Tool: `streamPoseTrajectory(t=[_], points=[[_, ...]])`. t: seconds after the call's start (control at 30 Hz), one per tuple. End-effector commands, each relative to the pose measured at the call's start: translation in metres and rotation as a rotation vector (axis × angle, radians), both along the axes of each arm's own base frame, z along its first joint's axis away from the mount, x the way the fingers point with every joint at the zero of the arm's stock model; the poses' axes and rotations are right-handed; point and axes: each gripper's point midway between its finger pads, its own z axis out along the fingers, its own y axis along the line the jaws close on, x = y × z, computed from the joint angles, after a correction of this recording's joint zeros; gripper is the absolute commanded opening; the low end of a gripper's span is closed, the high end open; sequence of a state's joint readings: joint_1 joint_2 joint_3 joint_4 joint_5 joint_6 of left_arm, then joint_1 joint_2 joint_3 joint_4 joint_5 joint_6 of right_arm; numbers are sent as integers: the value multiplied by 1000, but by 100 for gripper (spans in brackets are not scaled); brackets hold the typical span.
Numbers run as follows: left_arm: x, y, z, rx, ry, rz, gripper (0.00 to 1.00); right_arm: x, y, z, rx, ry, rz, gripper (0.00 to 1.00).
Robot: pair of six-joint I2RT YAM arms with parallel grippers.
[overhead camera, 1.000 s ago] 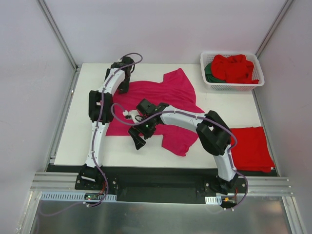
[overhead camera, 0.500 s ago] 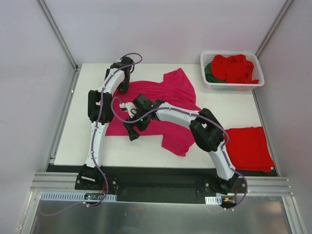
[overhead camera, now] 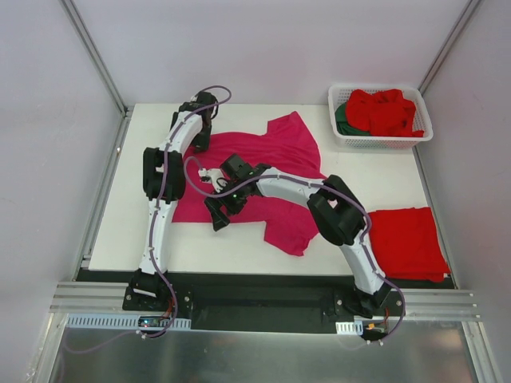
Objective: Fold and stack the t-shirts
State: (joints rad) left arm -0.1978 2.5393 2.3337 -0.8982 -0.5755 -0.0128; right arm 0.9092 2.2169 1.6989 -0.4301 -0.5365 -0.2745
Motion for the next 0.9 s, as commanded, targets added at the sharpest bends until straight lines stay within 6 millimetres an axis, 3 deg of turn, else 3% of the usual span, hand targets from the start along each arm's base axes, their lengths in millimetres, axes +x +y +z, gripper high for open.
streamPoseTrajectory(t=[0.0,0.13,0.4,0.87], points=[[8,16,17,-11,-41,29,99,-46,-41,-33,-189,113,39,96],[9,20,8,7,-28,38,99,-59,-51,-35,-232,121,57,96],[13,29,12,37,-40,34,99,-77,-66,-41,-293,116,75,96],[8,68,43,91,-87,102,99,-80,-73,-38,-316,102,89,96]])
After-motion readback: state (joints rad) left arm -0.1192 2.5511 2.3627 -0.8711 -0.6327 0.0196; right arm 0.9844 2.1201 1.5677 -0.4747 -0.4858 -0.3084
